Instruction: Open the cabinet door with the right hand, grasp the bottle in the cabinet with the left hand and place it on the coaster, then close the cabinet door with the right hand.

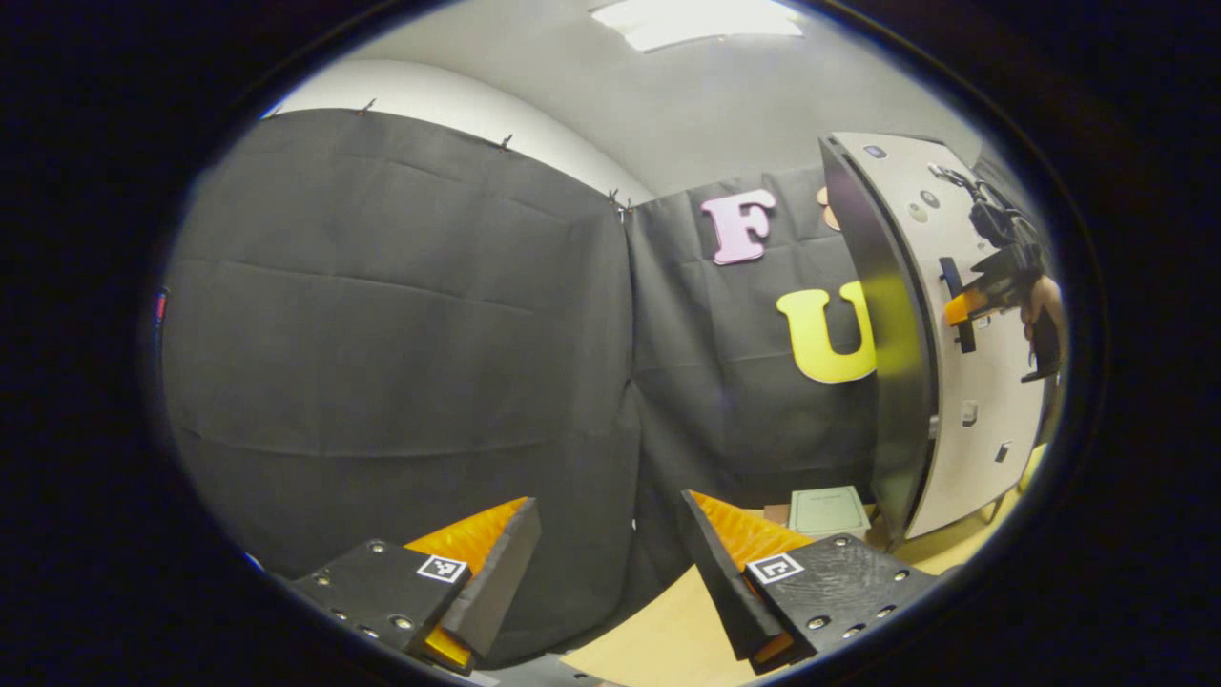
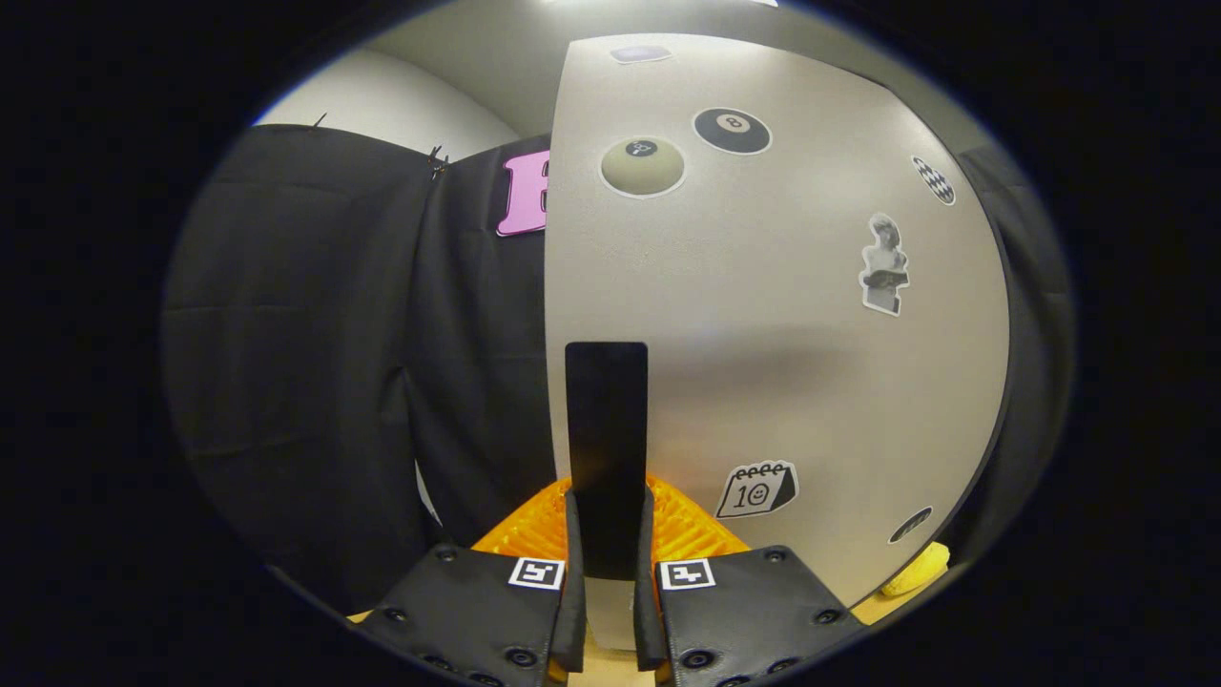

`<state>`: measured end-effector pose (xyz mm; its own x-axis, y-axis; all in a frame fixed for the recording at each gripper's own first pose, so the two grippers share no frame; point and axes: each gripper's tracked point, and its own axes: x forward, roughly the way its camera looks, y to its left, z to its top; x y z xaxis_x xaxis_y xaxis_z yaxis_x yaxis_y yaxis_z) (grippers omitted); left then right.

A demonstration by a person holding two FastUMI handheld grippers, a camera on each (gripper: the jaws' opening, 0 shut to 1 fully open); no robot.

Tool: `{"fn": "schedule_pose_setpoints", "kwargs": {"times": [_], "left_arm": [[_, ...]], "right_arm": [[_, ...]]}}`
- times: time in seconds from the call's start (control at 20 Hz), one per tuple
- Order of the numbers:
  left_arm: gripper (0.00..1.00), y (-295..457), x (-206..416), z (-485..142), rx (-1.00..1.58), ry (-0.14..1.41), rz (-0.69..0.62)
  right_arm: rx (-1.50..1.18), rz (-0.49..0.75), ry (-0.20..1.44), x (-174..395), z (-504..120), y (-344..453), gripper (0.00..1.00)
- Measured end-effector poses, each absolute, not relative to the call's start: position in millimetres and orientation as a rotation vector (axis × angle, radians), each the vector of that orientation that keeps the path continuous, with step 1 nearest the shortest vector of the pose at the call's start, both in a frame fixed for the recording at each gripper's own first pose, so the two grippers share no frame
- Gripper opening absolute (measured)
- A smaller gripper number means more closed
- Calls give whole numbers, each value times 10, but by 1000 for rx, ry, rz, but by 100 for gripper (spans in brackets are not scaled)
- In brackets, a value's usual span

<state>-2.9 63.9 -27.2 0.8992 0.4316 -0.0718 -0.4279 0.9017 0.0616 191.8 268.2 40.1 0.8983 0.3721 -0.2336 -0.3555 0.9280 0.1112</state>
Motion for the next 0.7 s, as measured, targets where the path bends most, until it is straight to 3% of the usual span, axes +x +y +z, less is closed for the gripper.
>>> {"fn": "schedule_pose_setpoints", "kwargs": {"times": [0.7], "left_arm": [[89,19,156,-218,13,57,184]], "right_arm": [[97,592,286,1833,427,2413,22]]}}
